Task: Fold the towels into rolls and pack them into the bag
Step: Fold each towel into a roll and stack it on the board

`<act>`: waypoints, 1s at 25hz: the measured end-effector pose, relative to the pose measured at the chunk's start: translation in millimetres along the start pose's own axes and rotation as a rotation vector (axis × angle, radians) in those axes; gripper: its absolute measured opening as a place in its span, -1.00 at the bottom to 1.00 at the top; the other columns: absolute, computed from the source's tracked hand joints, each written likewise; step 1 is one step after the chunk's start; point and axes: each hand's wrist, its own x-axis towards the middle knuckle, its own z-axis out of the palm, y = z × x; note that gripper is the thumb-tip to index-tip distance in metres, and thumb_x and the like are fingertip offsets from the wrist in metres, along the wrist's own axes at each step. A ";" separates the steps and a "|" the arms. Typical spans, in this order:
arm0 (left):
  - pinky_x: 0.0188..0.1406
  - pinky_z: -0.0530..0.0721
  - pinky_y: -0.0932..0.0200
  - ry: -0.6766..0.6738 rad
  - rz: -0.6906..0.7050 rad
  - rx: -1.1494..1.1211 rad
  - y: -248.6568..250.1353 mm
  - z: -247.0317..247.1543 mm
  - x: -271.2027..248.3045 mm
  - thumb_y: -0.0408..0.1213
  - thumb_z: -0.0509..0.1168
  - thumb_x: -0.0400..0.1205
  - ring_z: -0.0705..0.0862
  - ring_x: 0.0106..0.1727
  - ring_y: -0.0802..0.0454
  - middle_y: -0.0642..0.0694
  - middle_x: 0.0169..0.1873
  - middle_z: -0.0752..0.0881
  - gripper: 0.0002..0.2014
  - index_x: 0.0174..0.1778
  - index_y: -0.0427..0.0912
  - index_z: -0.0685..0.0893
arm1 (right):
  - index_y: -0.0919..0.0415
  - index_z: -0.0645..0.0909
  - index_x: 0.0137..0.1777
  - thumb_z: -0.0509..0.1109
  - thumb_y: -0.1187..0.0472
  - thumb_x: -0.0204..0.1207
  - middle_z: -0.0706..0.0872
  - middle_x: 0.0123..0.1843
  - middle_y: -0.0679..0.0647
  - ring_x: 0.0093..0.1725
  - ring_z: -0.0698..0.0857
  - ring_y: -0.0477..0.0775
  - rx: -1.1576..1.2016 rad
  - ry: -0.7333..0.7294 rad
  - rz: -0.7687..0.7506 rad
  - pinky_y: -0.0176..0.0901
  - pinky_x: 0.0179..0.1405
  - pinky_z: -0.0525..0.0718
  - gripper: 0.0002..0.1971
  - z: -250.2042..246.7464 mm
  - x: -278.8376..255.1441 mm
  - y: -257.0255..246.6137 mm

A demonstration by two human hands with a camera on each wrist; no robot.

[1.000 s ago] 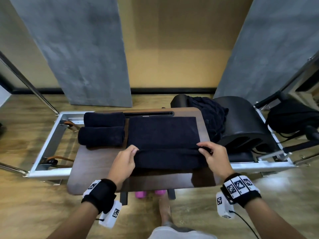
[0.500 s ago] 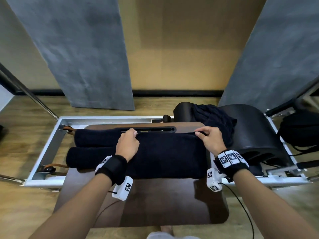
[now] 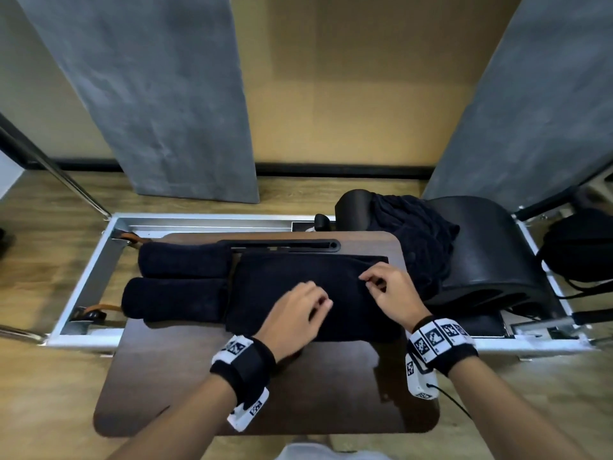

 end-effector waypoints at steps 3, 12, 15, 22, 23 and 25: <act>0.14 0.55 0.03 -0.122 -0.003 0.224 2.1 18.0 -22.2 0.15 -0.03 0.90 0.54 0.20 0.08 0.14 0.21 0.59 -0.55 0.43 0.02 0.64 | 0.24 0.82 0.09 0.42 0.47 0.63 0.74 0.08 -0.02 0.06 0.68 -0.05 -0.137 0.019 -0.018 -0.19 0.20 0.66 -0.80 3.3 -25.6 1.5; 0.66 0.37 -0.23 -0.106 -0.173 0.378 -7.5 17.4 -82.4 0.08 -0.01 0.90 0.16 0.83 0.05 0.08 0.80 0.29 -0.48 0.76 -0.01 0.39 | 0.07 0.74 0.02 0.38 0.43 0.41 0.70 0.02 -0.08 0.05 0.61 0.06 -0.360 -0.196 -0.258 0.02 0.00 0.66 -0.71 50.7 -145.5 -37.7; 0.79 0.15 -0.31 -0.146 -0.110 0.367 -7.9 24.7 -117.5 0.20 -0.01 0.87 -0.06 0.89 0.00 0.04 0.88 0.06 -0.33 0.86 -0.06 0.21 | -0.02 0.68 0.20 0.35 0.33 0.51 0.59 0.15 -0.13 0.12 0.56 -0.03 -0.338 -0.264 -0.316 -0.12 0.07 0.59 -0.67 77.4 -179.6 -47.6; 0.65 0.35 -0.16 -0.076 0.120 0.306 -12.9 36.2 -186.1 0.32 0.30 0.69 0.32 0.71 0.01 0.11 0.68 0.39 -0.41 0.57 0.12 0.55 | -0.02 0.63 0.33 0.52 0.05 0.56 0.51 0.35 -0.10 0.33 0.52 -0.02 -0.385 -0.152 -0.223 -0.11 0.29 0.55 -0.65 87.6 -219.4 -43.7; 0.53 0.43 -0.11 -0.067 0.138 0.304 -13.8 34.7 -190.5 0.25 0.40 0.64 0.41 0.62 0.01 0.13 0.57 0.46 -0.47 0.48 0.13 0.58 | -0.03 0.60 0.30 0.54 0.06 0.54 0.49 0.35 -0.11 0.34 0.51 -0.01 -0.417 -0.151 -0.210 -0.11 0.29 0.54 -0.64 86.9 -222.6 -42.9; 0.36 0.47 0.02 -0.049 0.135 0.297 -15.1 31.7 -196.0 0.08 0.53 0.56 0.51 0.44 0.03 0.16 0.38 0.54 -0.55 0.33 0.12 0.62 | -0.05 0.57 0.28 0.57 0.10 0.51 0.48 0.34 -0.11 0.34 0.50 -0.01 -0.470 -0.146 -0.201 -0.12 0.28 0.52 -0.62 86.3 -223.8 -42.6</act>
